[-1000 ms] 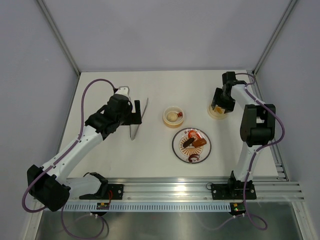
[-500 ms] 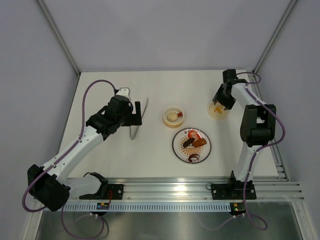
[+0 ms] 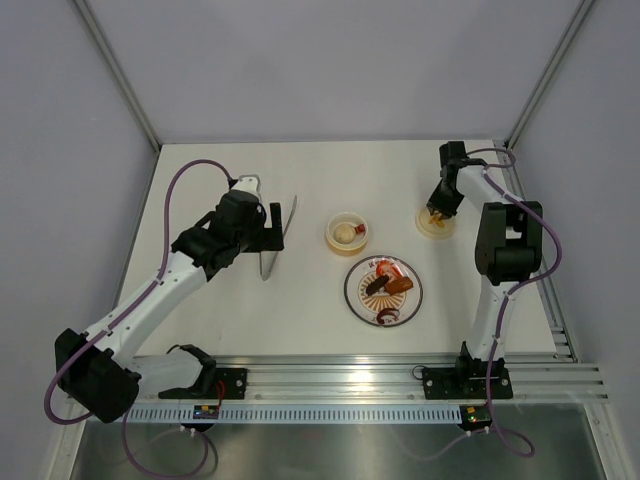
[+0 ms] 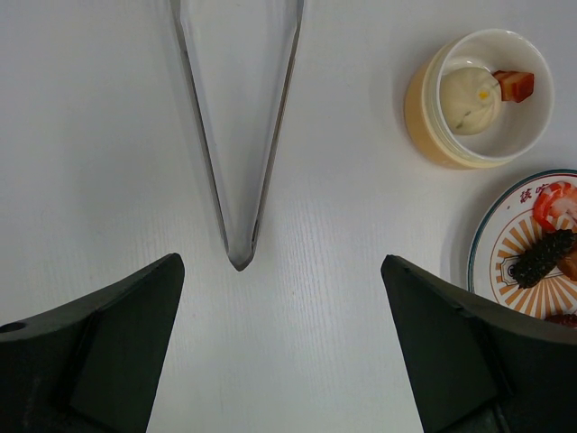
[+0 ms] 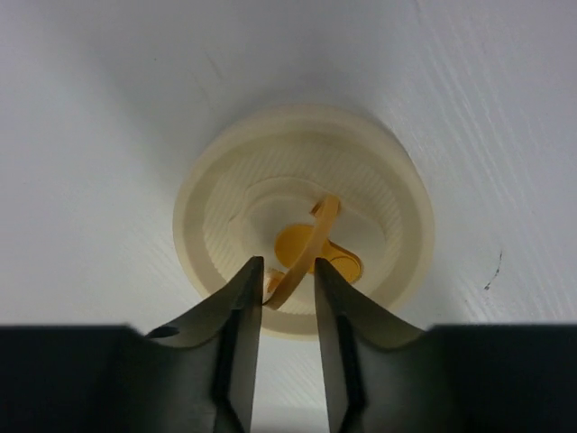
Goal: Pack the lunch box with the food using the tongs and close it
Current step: Pick up the box lid from the center of the board, then close the box lid on the packing box, then screw the fastener into the packing box.
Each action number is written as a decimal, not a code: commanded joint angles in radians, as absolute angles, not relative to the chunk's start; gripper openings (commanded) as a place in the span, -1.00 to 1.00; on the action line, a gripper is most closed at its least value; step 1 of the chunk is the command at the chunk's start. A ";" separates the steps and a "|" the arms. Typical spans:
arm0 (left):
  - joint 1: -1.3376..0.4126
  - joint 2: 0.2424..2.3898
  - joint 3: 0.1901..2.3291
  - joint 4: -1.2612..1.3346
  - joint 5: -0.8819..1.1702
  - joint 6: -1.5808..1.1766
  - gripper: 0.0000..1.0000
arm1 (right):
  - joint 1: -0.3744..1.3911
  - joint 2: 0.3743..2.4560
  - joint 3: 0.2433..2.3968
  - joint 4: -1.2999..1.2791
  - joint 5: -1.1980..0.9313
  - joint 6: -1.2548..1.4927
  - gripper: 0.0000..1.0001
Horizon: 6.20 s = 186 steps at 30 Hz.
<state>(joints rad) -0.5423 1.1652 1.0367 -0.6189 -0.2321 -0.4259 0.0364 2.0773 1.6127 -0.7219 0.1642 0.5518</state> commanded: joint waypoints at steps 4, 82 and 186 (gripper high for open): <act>-0.545 1.149 1.023 -0.580 -0.241 -0.413 0.91 | 0.058 2.046 1.646 -0.706 0.210 0.560 -0.65; -0.525 1.167 1.078 -0.644 -0.314 -0.488 0.93 | 0.640 2.121 1.956 -0.980 0.244 0.417 -1.00; -0.397 2.223 1.643 -0.256 0.431 -0.729 -1.00 | 0.588 2.129 1.868 -0.871 0.176 0.589 -1.00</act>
